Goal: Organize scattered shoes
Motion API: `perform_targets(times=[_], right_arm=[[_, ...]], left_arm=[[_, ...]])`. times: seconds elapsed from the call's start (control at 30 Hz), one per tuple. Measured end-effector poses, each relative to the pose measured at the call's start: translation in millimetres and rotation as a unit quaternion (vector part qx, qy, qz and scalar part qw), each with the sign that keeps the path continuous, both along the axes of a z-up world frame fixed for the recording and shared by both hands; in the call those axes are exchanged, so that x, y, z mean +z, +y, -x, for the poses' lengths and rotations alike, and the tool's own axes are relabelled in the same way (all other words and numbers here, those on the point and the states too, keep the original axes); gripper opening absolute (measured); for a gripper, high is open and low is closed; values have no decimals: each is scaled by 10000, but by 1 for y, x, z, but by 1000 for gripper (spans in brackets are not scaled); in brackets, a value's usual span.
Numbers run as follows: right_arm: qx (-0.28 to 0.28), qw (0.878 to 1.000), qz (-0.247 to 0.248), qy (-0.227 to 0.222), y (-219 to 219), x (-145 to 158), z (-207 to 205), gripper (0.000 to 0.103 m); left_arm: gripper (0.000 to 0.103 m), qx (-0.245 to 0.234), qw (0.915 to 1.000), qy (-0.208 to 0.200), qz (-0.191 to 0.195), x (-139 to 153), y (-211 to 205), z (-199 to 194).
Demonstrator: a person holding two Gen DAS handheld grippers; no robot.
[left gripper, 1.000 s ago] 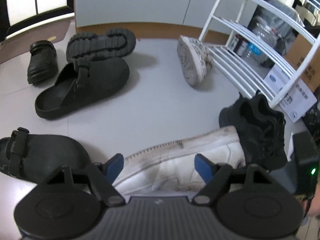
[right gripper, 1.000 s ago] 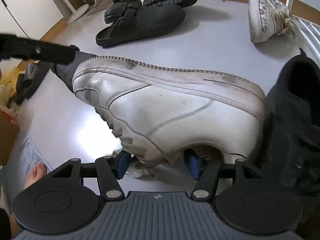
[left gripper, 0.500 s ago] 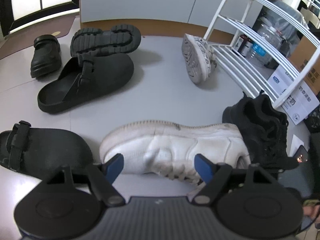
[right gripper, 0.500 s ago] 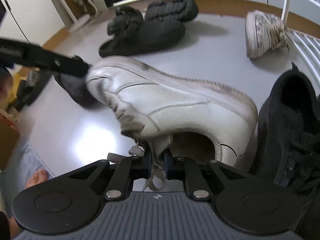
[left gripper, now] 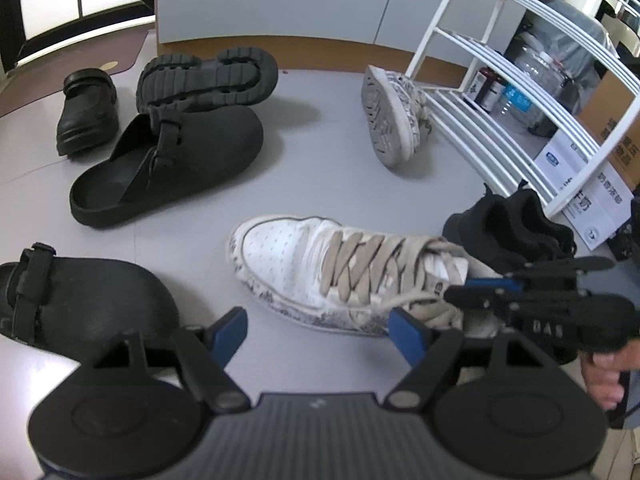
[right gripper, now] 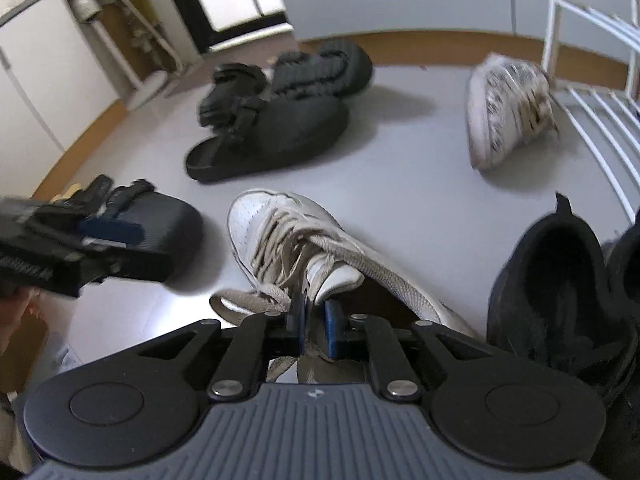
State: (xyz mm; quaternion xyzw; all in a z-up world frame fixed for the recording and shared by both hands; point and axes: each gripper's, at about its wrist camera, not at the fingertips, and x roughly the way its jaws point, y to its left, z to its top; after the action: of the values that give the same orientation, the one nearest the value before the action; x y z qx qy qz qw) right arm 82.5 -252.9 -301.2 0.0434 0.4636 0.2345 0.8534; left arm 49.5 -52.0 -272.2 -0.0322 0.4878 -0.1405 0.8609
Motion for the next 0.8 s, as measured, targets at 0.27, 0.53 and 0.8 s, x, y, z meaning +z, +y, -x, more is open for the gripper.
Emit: perform_targets(times=[0.27,0.53,0.8], right_arm=[[-353,9993,-93,71,-5,0,9,62],[-455,9956,-742,358,-4,10,13,61],[-147,9914,-698,1097,10,-19,18,56]], left_arm=[[80,39,10000,49,21,-2,3,-1],[80,127,9999,63,40,-3,9,-2],[80,128,9998,100,65,-5,12,-2]])
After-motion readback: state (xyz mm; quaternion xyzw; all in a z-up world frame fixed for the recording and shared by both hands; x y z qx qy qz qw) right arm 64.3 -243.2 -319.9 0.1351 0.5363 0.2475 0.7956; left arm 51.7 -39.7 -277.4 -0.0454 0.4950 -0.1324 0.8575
